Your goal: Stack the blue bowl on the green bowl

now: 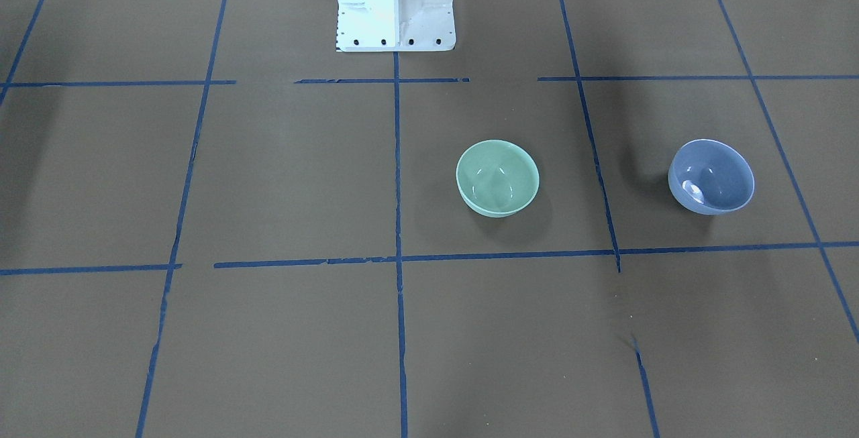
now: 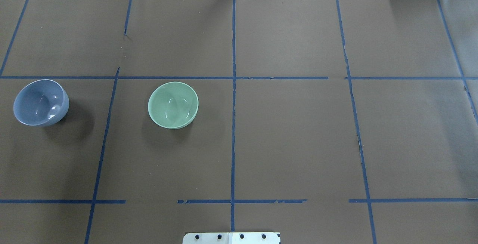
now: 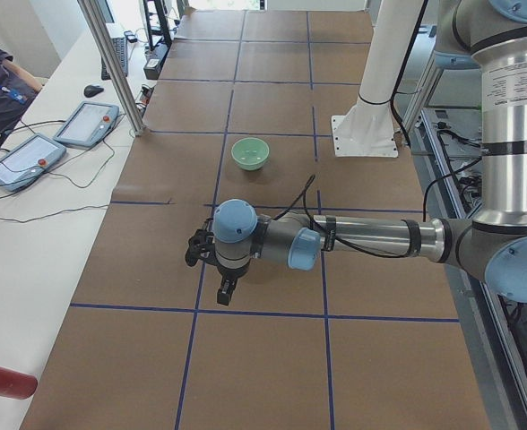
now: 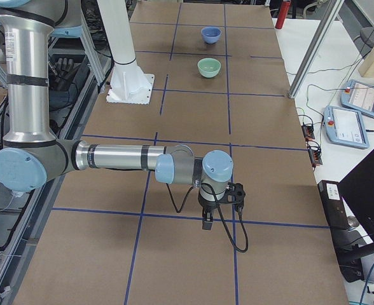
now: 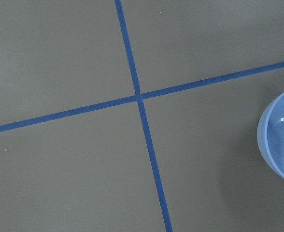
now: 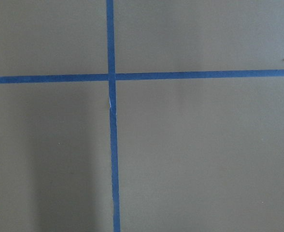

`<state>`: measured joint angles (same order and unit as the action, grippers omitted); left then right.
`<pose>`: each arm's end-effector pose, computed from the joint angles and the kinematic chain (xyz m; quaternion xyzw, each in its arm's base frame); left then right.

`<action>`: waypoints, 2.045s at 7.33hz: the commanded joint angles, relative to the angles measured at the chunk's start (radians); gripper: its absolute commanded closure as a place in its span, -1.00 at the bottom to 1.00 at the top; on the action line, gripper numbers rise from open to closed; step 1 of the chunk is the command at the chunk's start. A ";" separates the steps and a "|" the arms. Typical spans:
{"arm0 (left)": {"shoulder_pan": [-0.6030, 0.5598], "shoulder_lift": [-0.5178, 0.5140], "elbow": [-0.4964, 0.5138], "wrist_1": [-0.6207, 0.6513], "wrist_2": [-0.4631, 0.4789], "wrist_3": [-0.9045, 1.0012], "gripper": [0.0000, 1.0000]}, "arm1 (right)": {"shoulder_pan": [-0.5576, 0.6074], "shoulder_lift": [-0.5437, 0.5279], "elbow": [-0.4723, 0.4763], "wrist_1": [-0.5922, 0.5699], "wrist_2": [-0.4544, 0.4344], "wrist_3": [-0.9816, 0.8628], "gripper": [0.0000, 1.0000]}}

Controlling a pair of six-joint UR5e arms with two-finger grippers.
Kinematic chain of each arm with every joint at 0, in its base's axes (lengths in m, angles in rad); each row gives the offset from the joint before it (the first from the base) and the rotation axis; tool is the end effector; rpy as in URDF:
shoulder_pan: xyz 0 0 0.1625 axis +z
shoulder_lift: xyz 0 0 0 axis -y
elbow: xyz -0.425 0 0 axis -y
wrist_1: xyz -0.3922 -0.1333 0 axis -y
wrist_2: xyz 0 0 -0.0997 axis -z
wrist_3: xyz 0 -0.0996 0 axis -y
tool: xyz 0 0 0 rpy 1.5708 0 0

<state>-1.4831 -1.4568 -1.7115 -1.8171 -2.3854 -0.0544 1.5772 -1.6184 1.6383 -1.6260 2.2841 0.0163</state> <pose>-0.0205 -0.4617 0.6132 0.0968 0.4003 0.0690 0.9086 0.0711 -0.4684 0.6580 -0.0183 -0.3490 0.0168 0.9368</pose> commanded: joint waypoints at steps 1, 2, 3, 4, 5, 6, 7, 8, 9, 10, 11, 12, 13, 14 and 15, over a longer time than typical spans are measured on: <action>0.189 0.000 0.026 -0.251 0.043 -0.428 -1.00 | 0.001 0.000 0.000 0.000 0.000 -0.001 -1.00; 0.283 0.000 0.053 -0.368 0.130 -0.591 -1.00 | 0.000 0.000 0.000 0.000 0.000 -0.001 -1.00; 0.329 -0.005 0.094 -0.463 0.155 -0.687 -1.00 | 0.000 0.000 0.000 0.000 0.000 0.001 -1.00; 0.360 -0.014 0.114 -0.493 0.156 -0.753 -1.00 | 0.001 0.000 0.000 0.000 0.000 -0.001 -1.00; 0.398 -0.037 0.125 -0.495 0.194 -0.807 -1.00 | 0.001 0.000 0.000 0.000 0.000 0.001 -1.00; 0.427 -0.046 0.130 -0.498 0.231 -0.826 -0.98 | 0.000 0.000 0.000 0.000 0.000 -0.001 -1.00; 0.428 -0.047 0.127 -0.498 0.232 -0.831 -0.36 | 0.000 0.000 0.000 0.000 0.000 -0.001 -1.00; 0.428 -0.047 0.124 -0.484 0.223 -0.828 0.71 | 0.001 0.000 0.000 0.000 0.000 0.001 -1.00; 0.428 -0.045 0.130 -0.484 0.222 -0.826 0.93 | 0.000 0.000 0.000 0.000 0.000 0.001 -1.00; 0.426 -0.039 0.128 -0.482 0.224 -0.825 1.00 | 0.000 0.000 0.000 0.000 0.000 -0.001 -1.00; 0.425 -0.031 0.124 -0.473 0.222 -0.823 1.00 | 0.000 0.000 0.000 0.000 0.000 -0.001 -1.00; 0.425 -0.037 0.112 -0.420 0.222 -0.815 1.00 | 0.000 0.000 0.000 0.000 0.000 -0.001 -1.00; 0.422 -0.037 0.057 -0.398 0.221 -0.815 1.00 | 0.001 0.000 0.000 0.000 0.000 0.001 -1.00; 0.420 -0.048 -0.035 -0.267 0.216 -0.815 1.00 | 0.000 0.000 0.000 0.000 0.000 -0.001 -1.00; 0.419 -0.056 -0.151 -0.125 0.216 -0.821 1.00 | 0.000 0.000 0.000 0.000 0.000 0.001 -1.00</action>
<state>-1.0625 -1.5027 -1.7360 -2.0994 -2.1672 -0.8715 1.5773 -1.6184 1.6383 -1.6260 2.2841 0.0160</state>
